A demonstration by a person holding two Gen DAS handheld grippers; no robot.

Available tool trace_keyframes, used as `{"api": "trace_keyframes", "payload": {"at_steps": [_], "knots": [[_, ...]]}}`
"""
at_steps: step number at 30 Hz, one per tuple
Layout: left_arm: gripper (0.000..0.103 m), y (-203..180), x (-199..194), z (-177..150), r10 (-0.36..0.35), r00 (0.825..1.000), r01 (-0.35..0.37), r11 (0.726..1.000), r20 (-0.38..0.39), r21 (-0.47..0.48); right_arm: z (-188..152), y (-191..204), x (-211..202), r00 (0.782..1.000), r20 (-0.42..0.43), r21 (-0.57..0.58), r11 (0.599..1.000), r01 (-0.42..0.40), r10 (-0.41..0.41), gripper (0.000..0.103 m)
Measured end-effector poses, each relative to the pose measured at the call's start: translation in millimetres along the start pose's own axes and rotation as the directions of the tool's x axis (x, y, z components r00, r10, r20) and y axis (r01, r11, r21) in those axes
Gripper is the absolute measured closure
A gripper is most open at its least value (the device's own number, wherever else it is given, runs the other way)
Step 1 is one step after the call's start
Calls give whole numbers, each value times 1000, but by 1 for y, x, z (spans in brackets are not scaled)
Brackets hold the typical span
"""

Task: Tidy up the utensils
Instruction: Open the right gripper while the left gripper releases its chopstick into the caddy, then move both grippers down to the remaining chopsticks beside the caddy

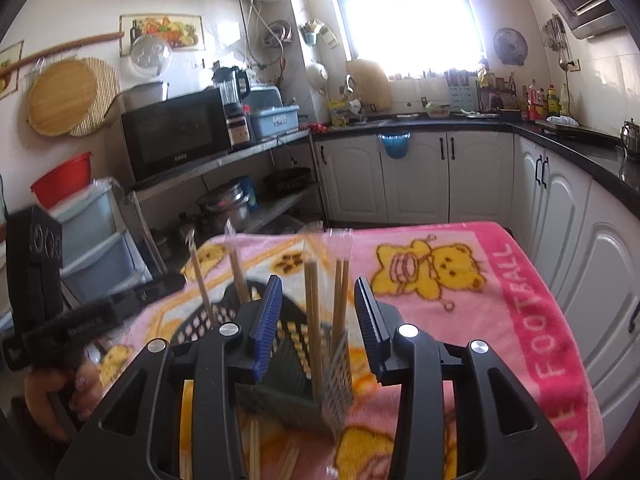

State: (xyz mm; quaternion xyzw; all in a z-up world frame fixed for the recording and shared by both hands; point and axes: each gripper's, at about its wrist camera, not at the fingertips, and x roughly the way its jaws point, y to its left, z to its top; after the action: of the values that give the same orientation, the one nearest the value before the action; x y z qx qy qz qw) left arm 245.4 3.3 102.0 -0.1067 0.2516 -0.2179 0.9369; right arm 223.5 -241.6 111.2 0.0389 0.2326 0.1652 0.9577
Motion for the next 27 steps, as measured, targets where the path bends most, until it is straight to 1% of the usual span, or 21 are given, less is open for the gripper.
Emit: {"api": "trace_keyframes", "payload": {"at_steps": [3, 5, 8, 10, 12, 13, 16, 18, 20, 21, 22, 25, 27], "knots": [[74, 0, -7, -5, 2, 1000, -2, 1000, -8, 21, -11, 5, -3, 999, -31, -1, 1000, 12, -12, 66], [71, 2, -10, -9, 12, 1000, -12, 1000, -16, 25, -17, 6, -5, 999, -47, -3, 1000, 17, -17, 66], [63, 5, -17, -15, 12, 1000, -12, 1000, -28, 22, -27, 13, -9, 998, -62, -13, 1000, 28, -29, 65], [57, 8, -21, -20, 25, 999, -24, 999, -32, 26, -30, 17, -11, 997, -66, -21, 999, 32, -33, 64], [55, 11, -24, -26, 34, 998, -33, 999, -45, 28, -34, 20, -13, 997, -74, -31, 999, 31, -33, 63], [52, 14, -26, -29, 46, 997, -45, 999, -56, 22, -36, 22, -14, 996, -79, -37, 999, 30, -32, 63], [47, 22, -32, -38, 60, 996, -61, 998, -64, -10, -42, 26, -15, 995, -92, -45, 999, 20, -25, 62], [45, 27, -38, -44, 91, 994, -92, 996, -63, -18, -48, 28, -14, 994, -110, -44, 999, 1, -6, 60], [42, 34, -44, -50, 114, 992, -117, 992, -61, -50, -52, 30, -12, 991, -133, -48, 999, -18, 11, 57], [39, 36, -46, -53, 120, 991, -124, 990, -60, -60, -55, 32, -11, 989, -146, -54, 998, -29, 21, 57], [37, 38, -48, -57, 142, 988, -146, 987, -61, -68, -58, 34, -10, 987, -156, -60, 997, -42, 32, 57], [36, 41, -50, -67, 202, 976, -208, 975, -80, -75, -66, 37, -6, 982, -183, -77, 995, -70, 55, 55], [36, 46, -49, -75, 218, 971, -228, 969, -101, -95, -70, 37, -2, 976, -202, -82, 992, -93, 75, 55]]}}
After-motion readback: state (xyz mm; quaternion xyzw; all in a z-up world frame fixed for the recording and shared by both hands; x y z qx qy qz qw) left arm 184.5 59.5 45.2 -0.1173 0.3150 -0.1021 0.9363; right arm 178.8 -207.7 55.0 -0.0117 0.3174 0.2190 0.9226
